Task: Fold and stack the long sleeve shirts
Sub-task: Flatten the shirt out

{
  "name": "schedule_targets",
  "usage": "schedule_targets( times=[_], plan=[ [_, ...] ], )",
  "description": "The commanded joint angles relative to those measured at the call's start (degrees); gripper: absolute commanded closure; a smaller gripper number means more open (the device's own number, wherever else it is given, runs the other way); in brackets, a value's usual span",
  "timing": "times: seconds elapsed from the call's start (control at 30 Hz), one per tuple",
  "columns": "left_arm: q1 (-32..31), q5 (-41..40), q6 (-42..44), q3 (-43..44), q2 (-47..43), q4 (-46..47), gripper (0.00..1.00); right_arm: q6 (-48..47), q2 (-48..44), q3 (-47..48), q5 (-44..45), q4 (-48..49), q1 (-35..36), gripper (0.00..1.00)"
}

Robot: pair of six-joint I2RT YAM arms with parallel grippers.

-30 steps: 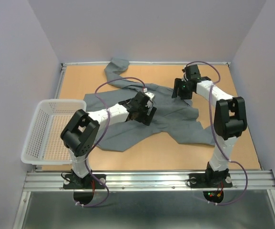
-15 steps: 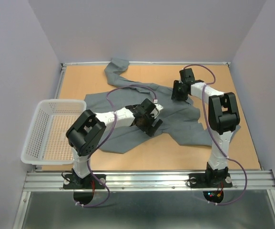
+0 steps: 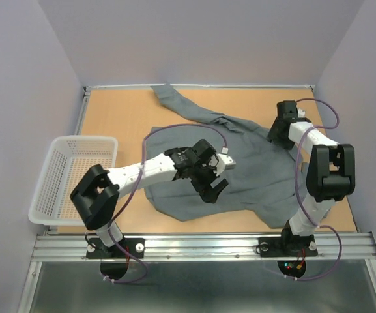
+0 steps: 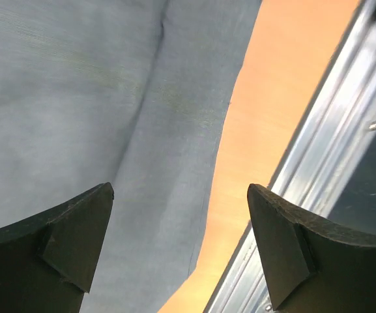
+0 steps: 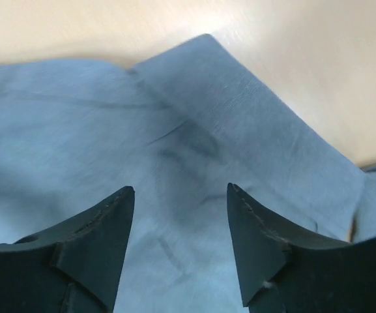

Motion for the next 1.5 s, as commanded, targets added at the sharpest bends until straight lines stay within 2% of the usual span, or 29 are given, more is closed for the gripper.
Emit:
schedule_targets(
  times=[0.0,0.07,0.13,0.17,0.27,0.33,0.43,0.5,0.73,0.93,1.1,1.47],
  plan=[
    [4.2,0.7,-0.7,5.5,-8.1,3.1,0.04,-1.3,-8.7,0.5,0.9,-1.0,1.8,0.33],
    [9.7,-3.0,-4.9,7.6,-8.1,6.0,0.04,-3.7,-10.7,2.0,-2.6,-0.7,3.7,0.27],
    [14.6,-6.2,-13.2,11.8,-5.6,8.8,0.04,-6.7,-11.4,2.8,-5.7,-0.7,5.4,0.22],
    [18.7,-11.1,-15.9,13.8,-4.3,8.9,0.04,-7.4,-11.7,2.8,-10.0,-0.7,6.5,0.16],
    [25.4,-21.7,-27.0,22.7,4.7,5.5,0.04,-8.7,-13.2,0.9,-16.3,0.0,9.0,0.11],
    [27.9,-24.4,-31.2,28.8,8.3,2.9,0.04,-8.9,-14.1,-1.6,-17.7,0.7,11.9,0.09],
    [32.2,-25.9,-39.1,30.2,12.4,7.4,0.05,-10.0,-13.9,-4.7,-18.8,2.0,16.8,0.07],
    [33.5,-27.5,-40.8,30.9,15.3,9.6,0.06,-10.2,-13.5,-5.8,-18.6,2.6,19.1,0.07],
    [38.2,-32.3,-43.3,42.6,26.5,10.7,0.06,-12.3,-10.4,-7.4,-17.1,5.0,26.4,0.08],
    [39.9,-33.9,-47.4,44.9,31.1,17.2,0.07,-15.1,-8.5,-8.1,-16.5,4.9,30.9,0.08],
    [40.8,-34.1,-48.9,46.1,34.3,23.5,0.09,-15.0,-7.5,-9.2,-16.7,4.9,32.6,0.08],
    [42.2,-33.8,-50.5,53.1,42.7,24.1,0.21,-14.7,-8.1,-9.5,-14.9,4.9,33.2,0.08]
  ],
)
